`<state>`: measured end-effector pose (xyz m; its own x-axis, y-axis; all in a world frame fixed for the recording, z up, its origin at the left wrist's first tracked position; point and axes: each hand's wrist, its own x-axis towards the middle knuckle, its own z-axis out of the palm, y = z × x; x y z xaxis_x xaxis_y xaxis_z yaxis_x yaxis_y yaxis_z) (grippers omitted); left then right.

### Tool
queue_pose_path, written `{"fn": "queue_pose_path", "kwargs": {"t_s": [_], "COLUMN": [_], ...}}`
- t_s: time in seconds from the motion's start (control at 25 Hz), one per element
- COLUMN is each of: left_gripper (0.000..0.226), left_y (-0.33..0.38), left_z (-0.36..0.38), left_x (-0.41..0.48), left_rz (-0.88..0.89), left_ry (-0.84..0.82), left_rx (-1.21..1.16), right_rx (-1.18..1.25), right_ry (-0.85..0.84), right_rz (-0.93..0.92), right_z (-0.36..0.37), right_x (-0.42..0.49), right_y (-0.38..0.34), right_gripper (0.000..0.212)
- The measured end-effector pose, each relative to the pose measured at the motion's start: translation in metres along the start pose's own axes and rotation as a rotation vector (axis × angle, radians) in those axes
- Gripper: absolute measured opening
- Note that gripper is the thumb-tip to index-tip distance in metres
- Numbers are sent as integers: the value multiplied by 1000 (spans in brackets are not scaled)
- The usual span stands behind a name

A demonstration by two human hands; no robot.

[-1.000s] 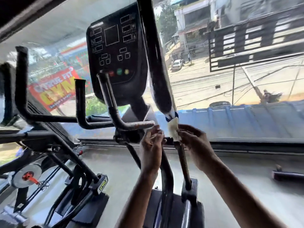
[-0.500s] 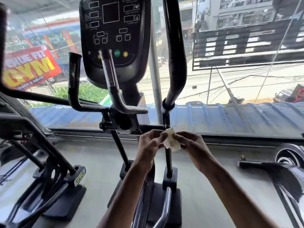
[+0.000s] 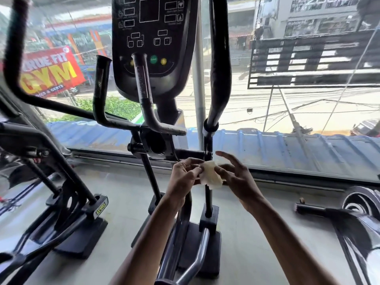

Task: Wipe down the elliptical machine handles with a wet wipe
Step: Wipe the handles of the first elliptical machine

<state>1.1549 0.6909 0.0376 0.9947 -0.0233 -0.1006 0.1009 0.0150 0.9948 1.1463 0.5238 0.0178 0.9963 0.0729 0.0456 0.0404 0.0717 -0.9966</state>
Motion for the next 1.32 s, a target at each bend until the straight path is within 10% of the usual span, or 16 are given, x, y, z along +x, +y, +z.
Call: {"fn": "queue_pose_path", "kwargs": {"t_s": [0.48, 0.84, 1.0, 1.32], "left_gripper": [23, 12, 51, 31], "left_y": [4, 5, 1, 4], "left_z": [1, 1, -4, -3], "left_x": [1, 9, 12, 14], "left_rz": [202, 74, 17, -57], "left_ry": [16, -147, -270, -185], "left_rx": [375, 214, 87, -168], "right_rx": [-360, -371, -242, -40], "right_ry": [-53, -101, -73, -42], "right_rz": [-176, -131, -91, 25], "right_z": [-18, -17, -14, -14], "right_x": [6, 14, 12, 11], "right_y": [11, 16, 8, 5], "right_gripper": [13, 16, 16, 17]}}
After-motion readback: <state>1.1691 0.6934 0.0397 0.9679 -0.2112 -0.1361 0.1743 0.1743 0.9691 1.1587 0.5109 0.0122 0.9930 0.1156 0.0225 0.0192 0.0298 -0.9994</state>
